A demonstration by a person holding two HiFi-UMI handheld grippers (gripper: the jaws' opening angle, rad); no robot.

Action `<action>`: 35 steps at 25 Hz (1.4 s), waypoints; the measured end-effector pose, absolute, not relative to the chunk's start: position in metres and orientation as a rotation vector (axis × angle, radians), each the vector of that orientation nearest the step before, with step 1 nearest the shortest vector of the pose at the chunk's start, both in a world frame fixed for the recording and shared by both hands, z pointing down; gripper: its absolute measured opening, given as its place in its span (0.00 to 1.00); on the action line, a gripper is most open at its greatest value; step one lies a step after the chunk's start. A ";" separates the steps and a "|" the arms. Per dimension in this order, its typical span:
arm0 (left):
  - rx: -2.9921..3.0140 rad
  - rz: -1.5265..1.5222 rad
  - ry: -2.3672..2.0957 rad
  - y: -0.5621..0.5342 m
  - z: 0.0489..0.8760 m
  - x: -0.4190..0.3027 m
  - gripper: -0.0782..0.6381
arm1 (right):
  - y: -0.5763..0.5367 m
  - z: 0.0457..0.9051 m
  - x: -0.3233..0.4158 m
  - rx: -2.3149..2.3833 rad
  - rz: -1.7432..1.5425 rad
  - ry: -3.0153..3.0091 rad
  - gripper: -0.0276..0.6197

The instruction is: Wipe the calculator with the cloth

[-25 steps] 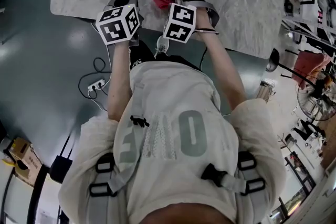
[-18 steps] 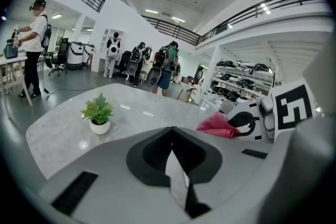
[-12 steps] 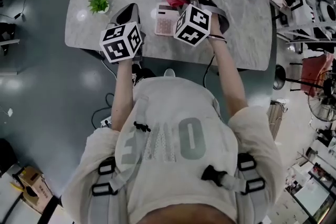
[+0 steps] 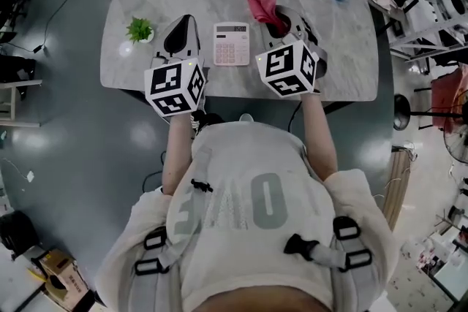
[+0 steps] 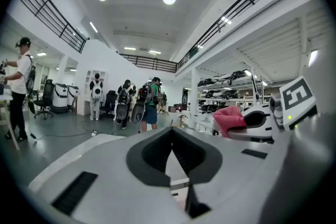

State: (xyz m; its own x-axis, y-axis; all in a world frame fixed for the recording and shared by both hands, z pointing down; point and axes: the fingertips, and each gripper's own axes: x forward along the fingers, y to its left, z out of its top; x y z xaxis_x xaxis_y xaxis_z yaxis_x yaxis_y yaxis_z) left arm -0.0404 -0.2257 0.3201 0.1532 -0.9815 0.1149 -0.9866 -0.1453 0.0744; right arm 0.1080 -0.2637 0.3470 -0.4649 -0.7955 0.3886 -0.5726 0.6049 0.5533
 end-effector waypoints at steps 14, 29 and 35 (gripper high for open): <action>2.372 0.019 -2.098 -0.210 0.297 -0.014 0.14 | -0.236 0.332 0.150 1.403 -0.256 -2.491 0.13; 2.380 0.030 -2.086 -0.210 0.297 -0.014 0.14 | -0.234 0.343 0.137 1.378 -0.201 -2.509 0.13; 2.349 0.028 -2.114 -0.203 0.297 -0.032 0.14 | -0.232 0.343 0.122 1.352 -0.202 -2.525 0.13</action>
State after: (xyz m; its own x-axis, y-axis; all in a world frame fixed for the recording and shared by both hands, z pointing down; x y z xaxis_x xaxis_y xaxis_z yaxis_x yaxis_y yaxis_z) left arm -0.0318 -0.2028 0.2967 0.1050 -0.9945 0.0009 -0.9941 -0.1050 -0.0259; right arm 0.1225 -0.2324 0.3426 -0.5280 -0.8321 0.1699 -0.7945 0.5547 0.2471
